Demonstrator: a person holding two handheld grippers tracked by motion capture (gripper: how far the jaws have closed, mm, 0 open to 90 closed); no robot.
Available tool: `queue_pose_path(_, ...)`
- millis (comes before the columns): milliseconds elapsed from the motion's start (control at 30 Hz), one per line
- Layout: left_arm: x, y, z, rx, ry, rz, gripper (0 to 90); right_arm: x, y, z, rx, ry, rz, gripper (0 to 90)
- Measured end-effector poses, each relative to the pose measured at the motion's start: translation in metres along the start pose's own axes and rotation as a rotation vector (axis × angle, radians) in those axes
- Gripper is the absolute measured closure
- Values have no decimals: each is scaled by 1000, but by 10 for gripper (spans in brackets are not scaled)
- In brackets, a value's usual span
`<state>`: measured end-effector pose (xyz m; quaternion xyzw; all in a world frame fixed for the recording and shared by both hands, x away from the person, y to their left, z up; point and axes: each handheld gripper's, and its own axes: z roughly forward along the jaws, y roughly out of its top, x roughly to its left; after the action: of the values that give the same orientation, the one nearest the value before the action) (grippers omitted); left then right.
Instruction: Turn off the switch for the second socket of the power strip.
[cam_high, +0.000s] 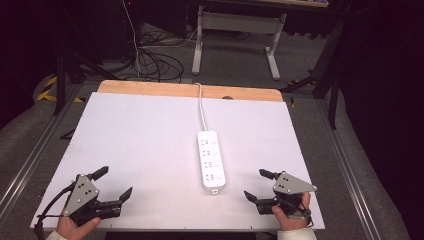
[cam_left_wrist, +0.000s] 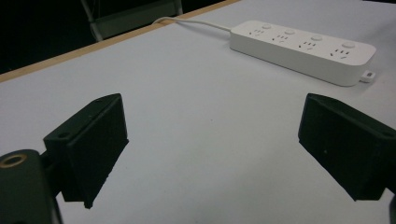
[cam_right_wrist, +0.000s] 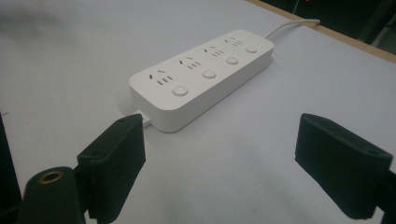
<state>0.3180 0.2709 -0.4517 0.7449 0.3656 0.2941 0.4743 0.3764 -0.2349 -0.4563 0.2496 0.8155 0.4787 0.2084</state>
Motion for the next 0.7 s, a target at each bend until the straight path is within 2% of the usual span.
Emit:
queue_pose_path(167, 0, 0, 0, 3, -28, 11, 67, -1, 0, 0, 1, -6, 5, 168)
queue_pose_path(267, -1, 0, -1, -12, -34, -4, 67, -1, 0, 0, 0, -6, 0, 168)
queue_pose_path(400, 0, 0, -2, -15, -25, 13, 67, 0, 0, 1, 3, -7, -3, 168)
queue_pose_path(500, 1, -1, -2, -8, 9, 43, 67, 1, 0, 1, -2, 0, -8, 168)
queue_pose_path(533, 1, -2, -3, -10, 4, 33, 68, 2, 1, 1, 0, -1, -16, 168)
queue_pose_path(700, -3, 0, -3, -13, 9, 66, 67, 3, 2, 2, 4, -7, -25, 168)
